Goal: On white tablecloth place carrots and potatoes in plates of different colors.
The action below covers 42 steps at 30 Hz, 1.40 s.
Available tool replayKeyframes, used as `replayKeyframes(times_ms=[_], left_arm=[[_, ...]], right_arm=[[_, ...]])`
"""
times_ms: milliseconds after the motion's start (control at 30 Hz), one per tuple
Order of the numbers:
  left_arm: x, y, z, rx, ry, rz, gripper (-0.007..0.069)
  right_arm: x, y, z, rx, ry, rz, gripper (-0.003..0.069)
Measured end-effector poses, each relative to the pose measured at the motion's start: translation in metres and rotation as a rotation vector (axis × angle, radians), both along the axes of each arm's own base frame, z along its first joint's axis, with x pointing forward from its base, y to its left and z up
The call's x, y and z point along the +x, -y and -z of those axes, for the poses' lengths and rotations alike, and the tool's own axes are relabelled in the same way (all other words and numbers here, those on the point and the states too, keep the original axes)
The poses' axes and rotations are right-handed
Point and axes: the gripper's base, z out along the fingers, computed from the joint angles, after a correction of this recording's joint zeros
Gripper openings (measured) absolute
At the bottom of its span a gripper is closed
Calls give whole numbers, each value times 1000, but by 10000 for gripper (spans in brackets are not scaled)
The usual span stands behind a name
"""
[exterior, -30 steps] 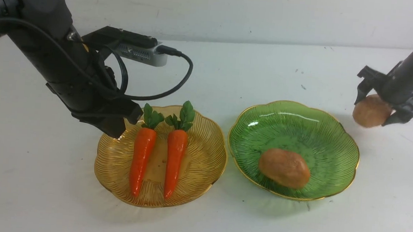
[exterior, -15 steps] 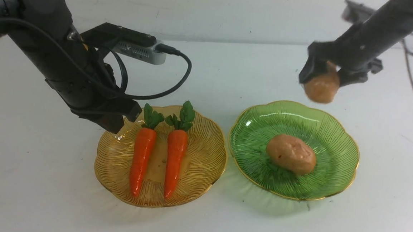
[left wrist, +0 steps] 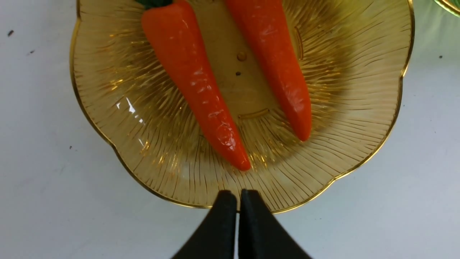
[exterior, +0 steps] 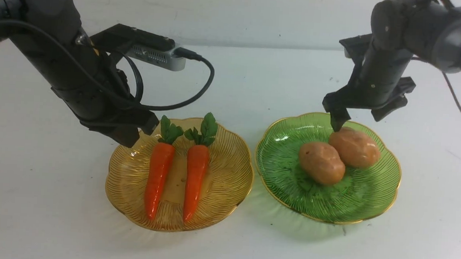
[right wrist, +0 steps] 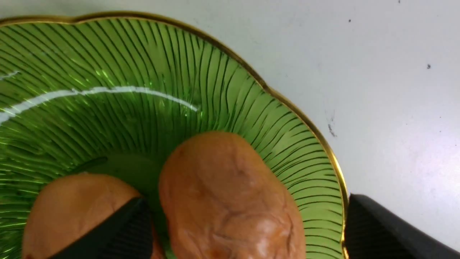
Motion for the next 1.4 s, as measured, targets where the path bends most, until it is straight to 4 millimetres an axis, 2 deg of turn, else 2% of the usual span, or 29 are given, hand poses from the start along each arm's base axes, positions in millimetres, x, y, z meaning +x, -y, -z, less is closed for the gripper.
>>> replayKeyframes(times_ms=[67,100,200,267,300,367,467,567,633,767,800,867,933,1033,1400], left_arm=[[0,0,0,0,0,0,-1],[0,0,0,0,0,0,-1],[0,0,0,0,0,0,-1],[0,0,0,0,0,0,-1],[0,0,0,0,0,0,-1],[0,0,0,0,0,0,-1],[0,0,0,0,0,0,-1],[0,0,0,0,0,0,-1],[0,0,0,0,-1,0,-1],[0,0,0,0,-1,0,-1],[0,0,0,0,-1,0,-1],[0,0,0,0,-1,0,-1],[0,0,0,0,-1,0,-1],[0,0,0,0,-1,0,-1],[0,0,0,0,0,0,-1]], right_arm=[[-12,0,-27,49,35,-1,664],[-22,2,-45,71,62,-1,631],[-47,6,-82,123,115,0,530],[-79,14,-125,161,197,-12,405],[-103,21,-150,176,251,-22,330],[-134,31,-174,184,310,-23,213],[-184,47,-196,191,380,-9,63],[-225,60,-197,214,473,-10,6],[-241,65,-192,234,550,-16,-5],[-277,74,-169,298,782,-38,-15],[-282,76,-158,304,809,-42,-15],[-308,83,-141,360,1008,-61,-15],[-322,86,-132,383,1094,-69,-15],[-332,89,-126,394,1138,-74,-15],[-332,89,-123,390,1124,-73,-15]])
